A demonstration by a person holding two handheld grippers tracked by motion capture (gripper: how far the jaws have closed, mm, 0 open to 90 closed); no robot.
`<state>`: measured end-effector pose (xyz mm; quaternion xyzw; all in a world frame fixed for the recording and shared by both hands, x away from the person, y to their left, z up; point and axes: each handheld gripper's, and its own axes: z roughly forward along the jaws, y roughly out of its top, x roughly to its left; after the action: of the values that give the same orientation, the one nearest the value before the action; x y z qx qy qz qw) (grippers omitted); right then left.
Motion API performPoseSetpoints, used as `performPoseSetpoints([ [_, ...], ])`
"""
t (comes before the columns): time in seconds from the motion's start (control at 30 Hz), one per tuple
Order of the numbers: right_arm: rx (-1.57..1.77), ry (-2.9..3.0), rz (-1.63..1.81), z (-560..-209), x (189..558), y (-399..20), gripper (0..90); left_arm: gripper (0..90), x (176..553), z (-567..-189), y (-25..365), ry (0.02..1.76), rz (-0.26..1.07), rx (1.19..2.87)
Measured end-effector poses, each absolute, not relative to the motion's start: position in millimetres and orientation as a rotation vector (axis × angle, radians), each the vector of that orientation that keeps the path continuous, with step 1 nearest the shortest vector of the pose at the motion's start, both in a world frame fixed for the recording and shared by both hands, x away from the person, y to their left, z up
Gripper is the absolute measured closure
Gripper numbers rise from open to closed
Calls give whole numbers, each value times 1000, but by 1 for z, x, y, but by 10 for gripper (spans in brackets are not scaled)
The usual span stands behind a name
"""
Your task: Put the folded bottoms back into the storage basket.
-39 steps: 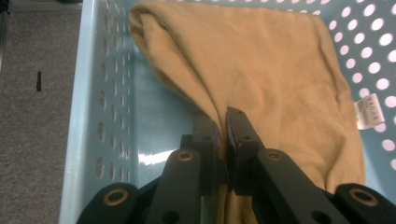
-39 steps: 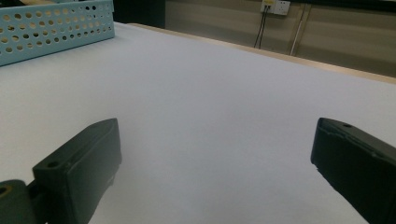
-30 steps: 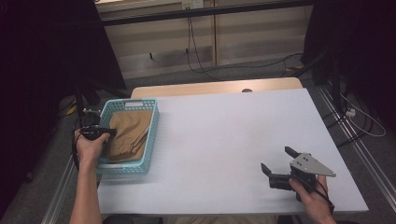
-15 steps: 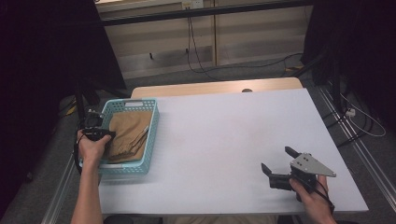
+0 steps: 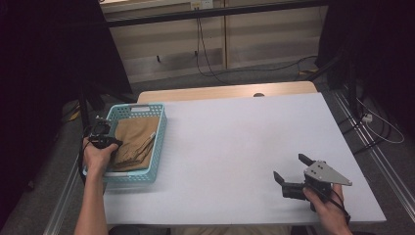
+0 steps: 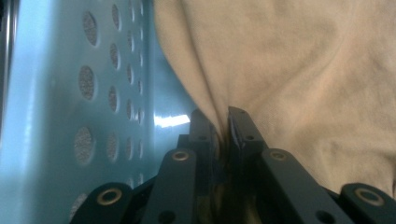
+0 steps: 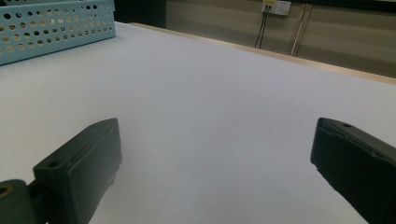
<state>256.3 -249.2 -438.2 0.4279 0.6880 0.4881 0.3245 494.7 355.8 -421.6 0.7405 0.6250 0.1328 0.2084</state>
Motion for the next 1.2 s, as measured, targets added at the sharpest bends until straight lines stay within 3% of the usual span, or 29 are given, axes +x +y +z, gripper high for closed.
performPoseSetpoints([
  [0.13,1122,1802,1282,-438,256,-250,17,779,494,-419,355,1712,390,2058],
  [0.37,1120,1804,1286,-438,256,-250,17,639,491,-410,353,1593,379,2069],
  [0.87,1122,1808,1288,-438,257,-250,17,489,485,-393,357,1499,390,2036],
  [0.97,1121,1808,1288,-438,257,-250,17,481,484,-388,358,1446,421,2055],
  [1.2,1122,1806,1291,-438,257,-250,17,363,481,-384,360,1364,514,1994],
])
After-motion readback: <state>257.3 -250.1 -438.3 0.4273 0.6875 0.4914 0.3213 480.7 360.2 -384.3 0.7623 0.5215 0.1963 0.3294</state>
